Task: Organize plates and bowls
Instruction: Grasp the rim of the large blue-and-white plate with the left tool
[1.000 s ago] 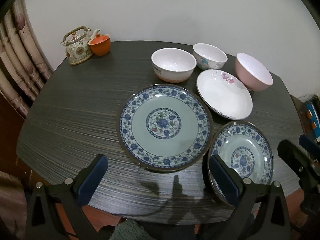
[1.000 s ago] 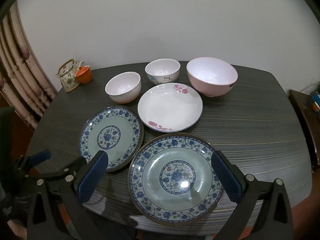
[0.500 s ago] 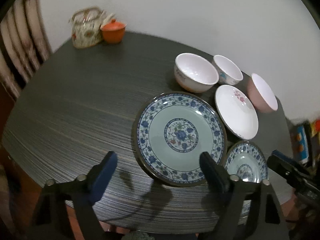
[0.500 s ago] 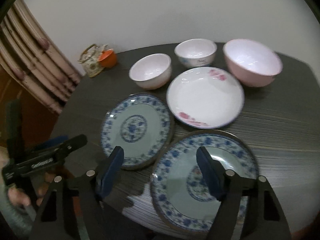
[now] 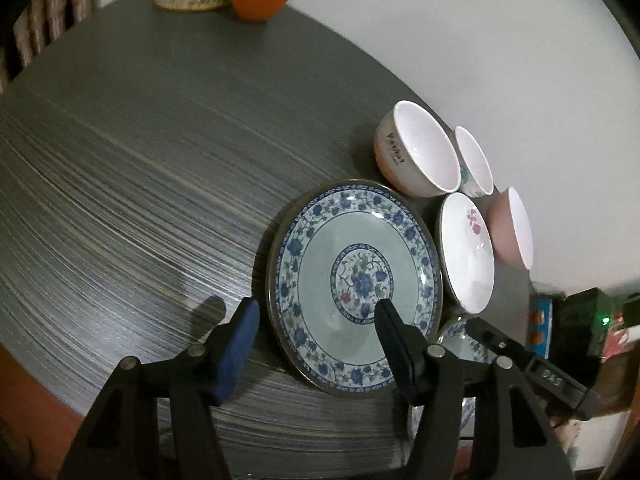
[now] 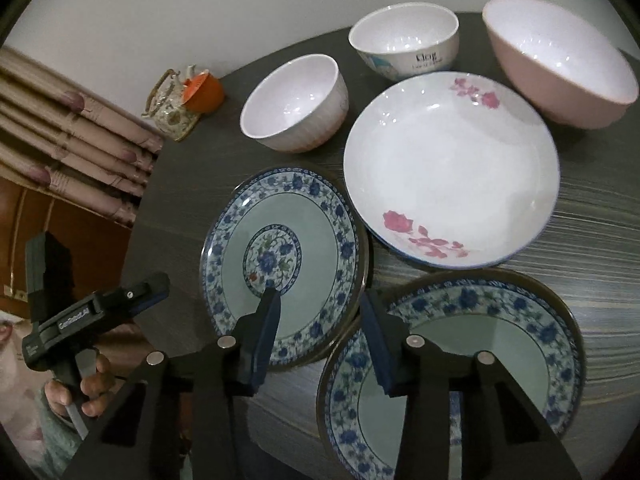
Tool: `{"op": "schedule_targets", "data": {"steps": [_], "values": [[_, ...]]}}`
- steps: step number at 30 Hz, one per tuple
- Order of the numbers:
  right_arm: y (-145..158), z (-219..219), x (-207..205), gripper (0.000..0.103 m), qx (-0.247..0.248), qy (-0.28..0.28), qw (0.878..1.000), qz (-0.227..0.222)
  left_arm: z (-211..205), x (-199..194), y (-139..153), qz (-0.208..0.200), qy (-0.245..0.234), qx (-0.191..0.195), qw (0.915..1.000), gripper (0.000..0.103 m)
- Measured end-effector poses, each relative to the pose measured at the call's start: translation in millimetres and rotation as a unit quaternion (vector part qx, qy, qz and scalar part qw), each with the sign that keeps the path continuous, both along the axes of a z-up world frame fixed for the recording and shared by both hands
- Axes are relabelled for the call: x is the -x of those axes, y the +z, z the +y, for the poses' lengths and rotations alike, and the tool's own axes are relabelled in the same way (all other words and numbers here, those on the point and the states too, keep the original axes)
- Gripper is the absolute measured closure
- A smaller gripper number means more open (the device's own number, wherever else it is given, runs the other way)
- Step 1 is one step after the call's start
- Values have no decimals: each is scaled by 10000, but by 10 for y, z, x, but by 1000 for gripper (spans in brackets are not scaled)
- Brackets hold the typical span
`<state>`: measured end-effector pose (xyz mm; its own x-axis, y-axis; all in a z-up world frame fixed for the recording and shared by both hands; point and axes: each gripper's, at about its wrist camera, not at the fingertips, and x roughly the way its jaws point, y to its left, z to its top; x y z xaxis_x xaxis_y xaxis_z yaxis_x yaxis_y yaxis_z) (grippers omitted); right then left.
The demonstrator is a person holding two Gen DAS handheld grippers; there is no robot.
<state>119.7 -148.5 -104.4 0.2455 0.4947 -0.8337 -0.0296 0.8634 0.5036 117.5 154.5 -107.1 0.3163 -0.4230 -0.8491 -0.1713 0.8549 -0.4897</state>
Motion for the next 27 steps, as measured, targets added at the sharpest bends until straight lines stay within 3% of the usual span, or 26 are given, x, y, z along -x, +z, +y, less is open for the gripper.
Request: {"op": "schedule_targets", "data": {"steps": [4,15,20,27], "values": [[-100,49,-136,67,85,53,9999,90,35,-33,-89,112,9,199,9997,56],[-320,123,-354,70,102,78,9993,343,79,-139,-271,325,29,171,9993,58],[-393,77,-398,71,73,27,9991,407,75,-192,-328,360,4,195,9992,68],[-441,90,-438,73,79,96,9991,404,84,-272,-414,430,-42,176,9989,75]]}}
